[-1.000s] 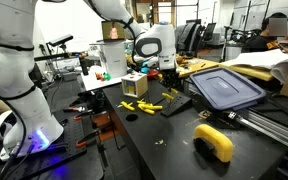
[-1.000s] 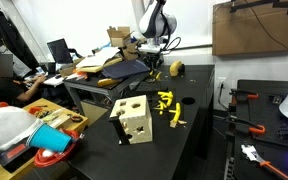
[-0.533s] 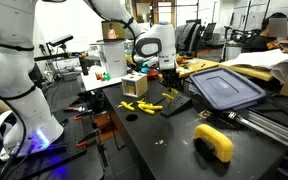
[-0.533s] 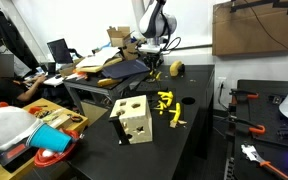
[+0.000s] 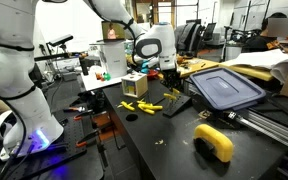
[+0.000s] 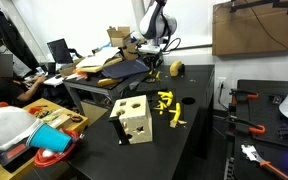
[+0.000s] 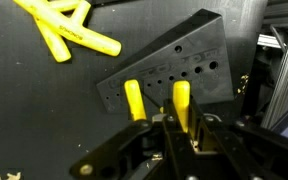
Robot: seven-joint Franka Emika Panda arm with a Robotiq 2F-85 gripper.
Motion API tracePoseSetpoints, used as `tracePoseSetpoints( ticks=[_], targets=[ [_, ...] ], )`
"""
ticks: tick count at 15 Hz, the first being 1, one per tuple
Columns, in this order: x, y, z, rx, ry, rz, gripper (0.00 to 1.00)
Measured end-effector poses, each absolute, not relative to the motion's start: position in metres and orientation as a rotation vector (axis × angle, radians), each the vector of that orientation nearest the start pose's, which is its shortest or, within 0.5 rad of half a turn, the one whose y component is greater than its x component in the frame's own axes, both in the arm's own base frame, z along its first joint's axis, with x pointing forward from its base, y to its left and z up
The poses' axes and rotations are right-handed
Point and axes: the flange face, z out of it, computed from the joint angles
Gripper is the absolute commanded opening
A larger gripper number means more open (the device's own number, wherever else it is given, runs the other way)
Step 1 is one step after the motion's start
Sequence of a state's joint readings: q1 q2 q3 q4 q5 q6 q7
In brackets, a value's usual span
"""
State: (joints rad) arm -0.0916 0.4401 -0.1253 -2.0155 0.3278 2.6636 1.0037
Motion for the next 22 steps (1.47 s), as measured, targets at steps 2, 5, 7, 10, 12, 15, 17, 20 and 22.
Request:
tracePoseSetpoints(
  ticks=[2,5,7,10,12,15,17,20,22],
  targets=[
    [0.608,-0.14,0.253,-2.166,1.973,-0.223,0.04],
    [0.609,-0.137,0.253,-2.181,1.939,-0.22,0.04],
    [0.61,-0.132,0.253,-2.184,1.902,-0.211,0.04],
    [0.609,-0.124,0.251,-2.19,1.843,-0.207,0.04],
    [0.607,-0.123,0.25,-2.196,1.816,-0.217,0.04],
    [0.602,-0.123,0.25,-2.202,1.794,-0.232,0.04],
    [0.598,-0.123,0.249,-2.206,1.783,-0.248,0.04],
    [0.59,-0.123,0.242,-2.246,1.75,-0.269,0.41],
    [0.583,-0.122,0.236,-2.287,1.716,-0.276,0.49]
  ],
)
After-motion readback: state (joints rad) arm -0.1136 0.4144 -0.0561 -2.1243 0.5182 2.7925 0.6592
